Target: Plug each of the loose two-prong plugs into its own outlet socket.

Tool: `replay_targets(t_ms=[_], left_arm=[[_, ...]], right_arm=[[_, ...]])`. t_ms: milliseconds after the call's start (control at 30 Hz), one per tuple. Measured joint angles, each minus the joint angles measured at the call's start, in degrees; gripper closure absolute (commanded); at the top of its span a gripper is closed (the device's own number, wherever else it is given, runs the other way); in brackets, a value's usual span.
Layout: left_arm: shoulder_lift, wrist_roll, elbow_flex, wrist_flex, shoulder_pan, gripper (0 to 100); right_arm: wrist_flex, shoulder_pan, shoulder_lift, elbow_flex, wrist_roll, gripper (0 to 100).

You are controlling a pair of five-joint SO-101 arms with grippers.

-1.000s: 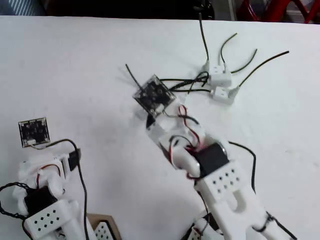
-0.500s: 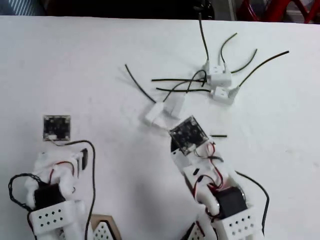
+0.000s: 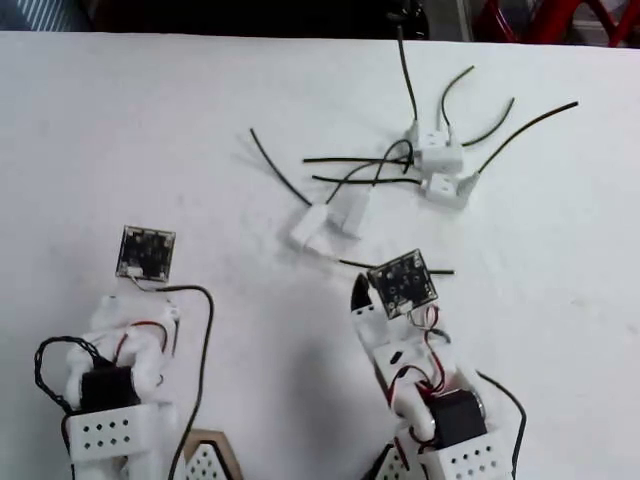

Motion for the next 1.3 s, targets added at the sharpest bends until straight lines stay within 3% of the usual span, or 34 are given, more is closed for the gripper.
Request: replay_targets(t_ms=[233, 567, 1067, 1300], left_arm=[[-2.1, 0.0, 0.0, -0.1, 0.0, 98], [-18.6, 0.0, 4.1, 5.5, 3.9, 97], [-19.1, 0.1, 11.2, 4.6, 4.7, 97], [-18.7, 0.1, 11.3, 4.3, 4.7, 97]], right_arm=[[4.8, 0.0, -0.1, 1.0, -0.3, 97.8], [6.9, 0.0, -0.2, 6.1, -0.3, 97.8], [9.3, 0.0, -0.2, 6.1, -0.3, 98.1], [17.9, 0.0, -0.2, 6.1, -0.3, 98.1]])
